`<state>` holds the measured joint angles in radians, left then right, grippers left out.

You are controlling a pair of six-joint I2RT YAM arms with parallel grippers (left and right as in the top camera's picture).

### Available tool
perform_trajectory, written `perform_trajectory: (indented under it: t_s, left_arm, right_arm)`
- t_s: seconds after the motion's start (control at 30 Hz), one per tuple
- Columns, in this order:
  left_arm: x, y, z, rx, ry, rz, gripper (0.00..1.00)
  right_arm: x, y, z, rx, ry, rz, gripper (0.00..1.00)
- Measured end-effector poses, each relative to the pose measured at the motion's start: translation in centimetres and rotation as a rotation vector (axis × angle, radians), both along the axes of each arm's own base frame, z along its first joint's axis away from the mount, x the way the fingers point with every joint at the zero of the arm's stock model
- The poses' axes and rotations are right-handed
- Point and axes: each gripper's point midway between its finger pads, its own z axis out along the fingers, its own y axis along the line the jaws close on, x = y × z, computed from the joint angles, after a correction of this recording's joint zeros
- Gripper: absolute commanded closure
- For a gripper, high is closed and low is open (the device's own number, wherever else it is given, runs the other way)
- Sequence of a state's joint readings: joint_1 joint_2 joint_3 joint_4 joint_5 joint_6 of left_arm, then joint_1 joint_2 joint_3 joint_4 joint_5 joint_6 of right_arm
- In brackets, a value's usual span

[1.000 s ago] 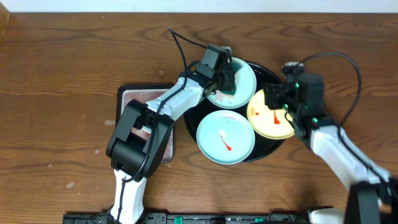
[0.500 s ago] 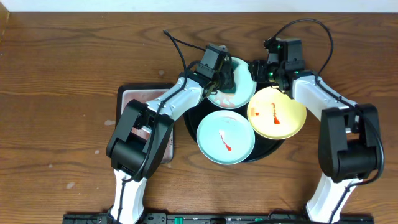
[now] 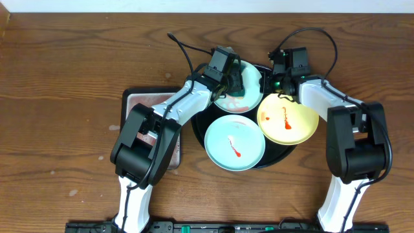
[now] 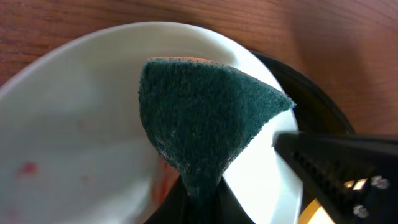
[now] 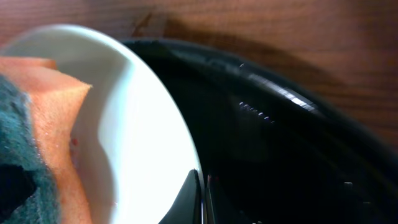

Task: Clean dirty plates on tray and stack at the side
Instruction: 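Scrub the top mint plate with the sponge in the left gripper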

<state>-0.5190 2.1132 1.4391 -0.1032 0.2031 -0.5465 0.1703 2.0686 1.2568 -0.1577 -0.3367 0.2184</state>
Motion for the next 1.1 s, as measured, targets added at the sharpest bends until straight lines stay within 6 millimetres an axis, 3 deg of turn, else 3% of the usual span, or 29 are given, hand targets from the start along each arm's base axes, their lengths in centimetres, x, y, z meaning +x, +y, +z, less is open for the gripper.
perform_trajectory:
  t_s: [0.1, 0.27, 0.43, 0.57, 0.83, 1.1]
  left_arm:
    - [0.0, 0.0, -0.1, -0.010, 0.011, 0.017, 0.93]
    - [0.2, -0.1, -1.8, -0.028, 0.055, 0.059, 0.93]
    - [0.3, 0.0, -1.9, -0.013, 0.051, 0.060, 0.93]
    - [0.1, 0.8, -2.0, 0.057, 0.047, 0.045, 0.93]
    - [-0.2, 4.9, -1.8, 0.243, 0.041, 0.065, 0.93]
    - [-0.1, 4.7, -1.5, 0.245, 0.023, 0.033, 0.93]
  right_arm:
    - [-0.1, 0.3, 0.0, 0.001, 0.000, 0.005, 0.99]
    - [-0.2, 0.3, -0.1, 0.000, 0.006, 0.006, 0.99]
    - [-0.2, 0.2, -0.1, -0.001, 0.009, 0.005, 0.99]
    - [-0.3, 0.4, -0.1, 0.004, 0.012, 0.010, 0.99]
    - [-0.7, 0.6, -0.1, 0.017, 0.029, 0.019, 0.99]
    - [-0.8, 0.6, -0.2, 0.017, 0.034, 0.019, 0.99]
